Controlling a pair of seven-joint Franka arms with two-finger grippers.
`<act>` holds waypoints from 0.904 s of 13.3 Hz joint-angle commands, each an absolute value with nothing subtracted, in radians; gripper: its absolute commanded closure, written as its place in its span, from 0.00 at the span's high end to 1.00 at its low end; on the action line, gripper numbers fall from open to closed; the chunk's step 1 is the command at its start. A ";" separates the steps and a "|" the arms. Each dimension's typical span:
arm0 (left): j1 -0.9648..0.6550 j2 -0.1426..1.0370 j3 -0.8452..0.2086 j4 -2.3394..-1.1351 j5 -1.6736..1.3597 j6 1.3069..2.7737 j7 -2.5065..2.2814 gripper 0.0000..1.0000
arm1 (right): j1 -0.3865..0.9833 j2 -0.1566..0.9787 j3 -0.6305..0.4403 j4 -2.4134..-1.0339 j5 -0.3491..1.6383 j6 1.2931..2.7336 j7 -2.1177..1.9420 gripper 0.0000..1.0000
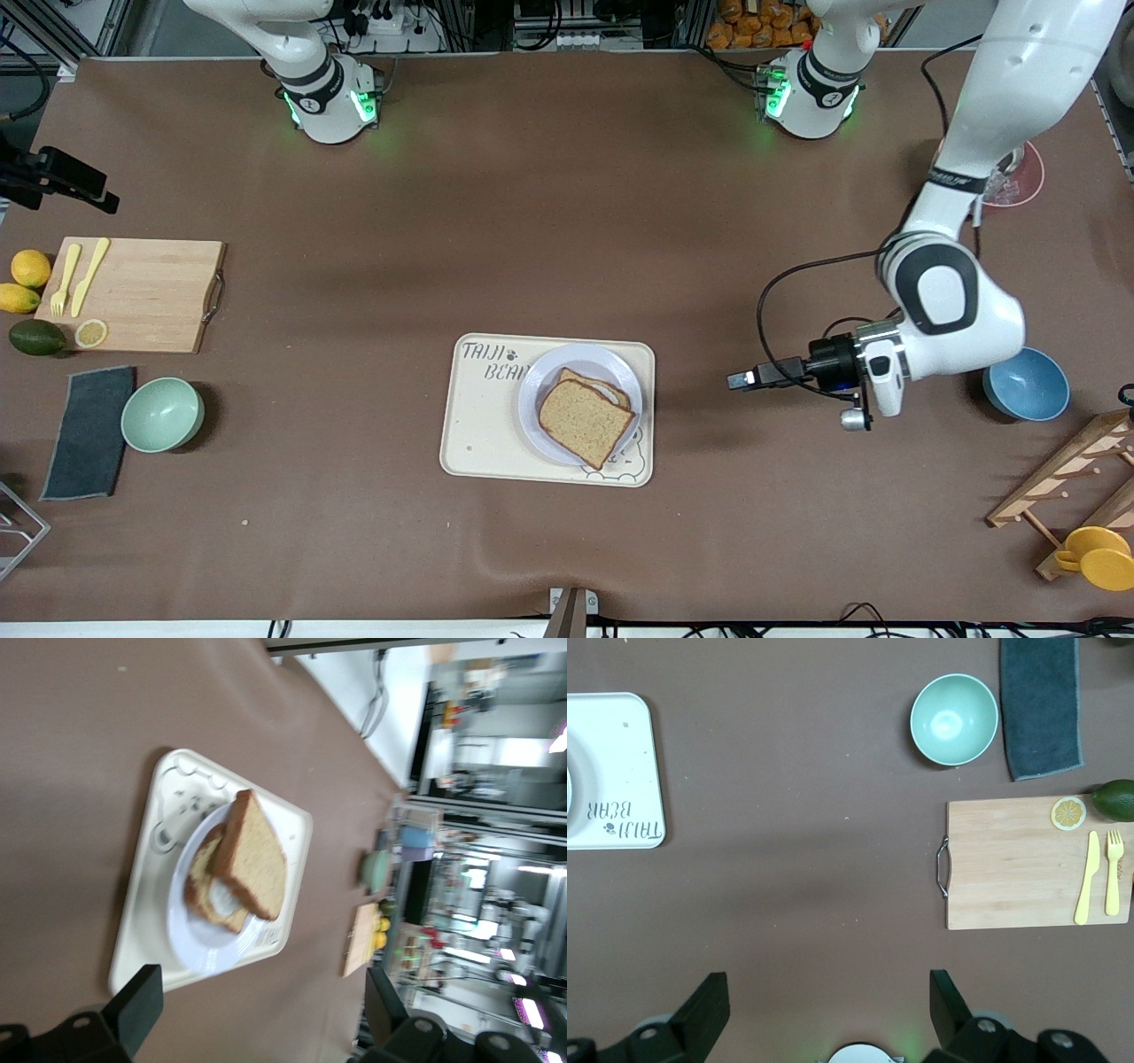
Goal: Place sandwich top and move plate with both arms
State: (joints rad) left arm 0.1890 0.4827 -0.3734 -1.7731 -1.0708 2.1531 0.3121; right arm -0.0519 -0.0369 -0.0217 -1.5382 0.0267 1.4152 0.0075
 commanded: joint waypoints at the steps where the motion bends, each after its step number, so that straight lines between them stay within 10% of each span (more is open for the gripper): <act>1: 0.235 0.381 -0.371 -1.757 -0.875 2.039 0.123 1.00 | -0.043 -0.023 -0.025 -1.517 0.049 1.423 0.028 1.00; 8: 0.268 0.285 -0.379 -1.395 -0.146 1.645 -0.109 1.00 | -0.051 -0.023 -0.031 -1.511 0.061 1.425 0.035 1.00; 12: 0.271 0.169 -0.370 -1.385 0.106 1.574 0.020 1.00 | -0.038 -0.020 -0.028 -1.511 0.064 1.433 0.035 1.00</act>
State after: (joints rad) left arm 0.2676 0.2213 -0.3753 -1.3766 0.0575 1.6031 -0.0250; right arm -0.0458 -0.0287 -0.0261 -1.5314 0.0454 1.4433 0.0154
